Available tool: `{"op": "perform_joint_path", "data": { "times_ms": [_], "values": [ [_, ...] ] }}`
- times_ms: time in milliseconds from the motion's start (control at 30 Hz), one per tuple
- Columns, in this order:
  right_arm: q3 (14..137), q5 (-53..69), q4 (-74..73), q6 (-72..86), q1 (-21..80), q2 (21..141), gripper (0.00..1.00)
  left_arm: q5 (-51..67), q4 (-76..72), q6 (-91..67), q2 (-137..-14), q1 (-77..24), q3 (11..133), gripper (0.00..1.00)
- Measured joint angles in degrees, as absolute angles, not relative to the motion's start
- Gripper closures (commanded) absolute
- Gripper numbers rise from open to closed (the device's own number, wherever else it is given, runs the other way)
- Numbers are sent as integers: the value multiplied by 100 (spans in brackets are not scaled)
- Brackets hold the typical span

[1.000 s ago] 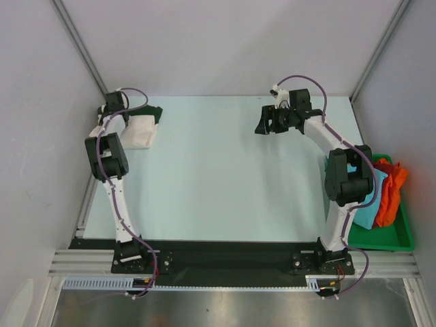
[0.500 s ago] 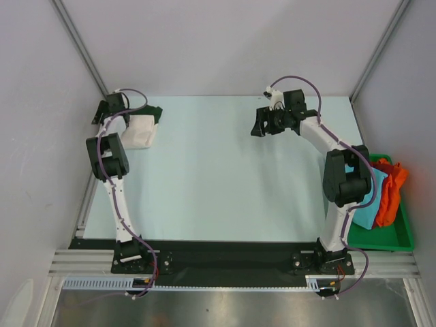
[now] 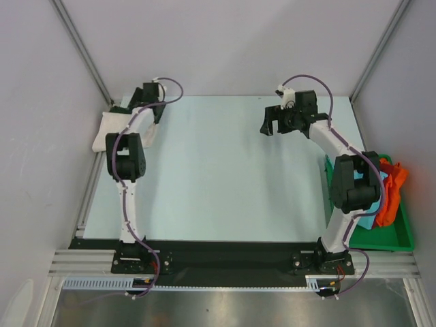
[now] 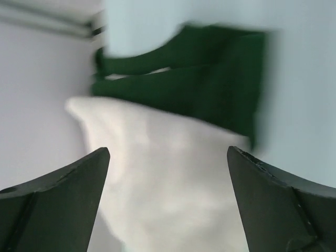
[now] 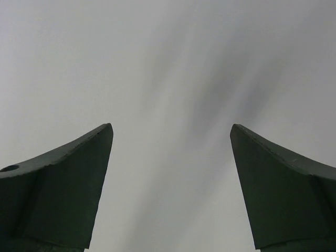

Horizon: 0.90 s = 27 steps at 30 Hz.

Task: Fold and stack the t-shirts
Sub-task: Neatly place the folded tshirt to the corner, then reset both grippers

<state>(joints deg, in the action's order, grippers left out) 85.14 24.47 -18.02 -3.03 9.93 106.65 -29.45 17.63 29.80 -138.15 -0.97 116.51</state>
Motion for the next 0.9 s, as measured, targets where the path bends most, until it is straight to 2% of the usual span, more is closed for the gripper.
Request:
{"op": "perform_joint_path", "data": {
  "times_ms": [167, 400, 633, 900],
  "values": [
    [7988, 2143, -1695, -307, 779, 10167, 0, -1673, 2596, 1752, -13006, -880, 11314, 0],
    [7301, 1916, -1492, -211, 690, 9470, 1, -523, 3070, 832, -11834, -1535, 10468, 0],
    [6344, 803, -1352, 128, 875, 8184, 0, 64, 3242, 438, -11246, -1820, 9513, 0],
    [6010, 156, -1345, 351, 1219, 7561, 1, 395, 3317, 235, -11177, -1938, 9402, 0]
  ]
}}
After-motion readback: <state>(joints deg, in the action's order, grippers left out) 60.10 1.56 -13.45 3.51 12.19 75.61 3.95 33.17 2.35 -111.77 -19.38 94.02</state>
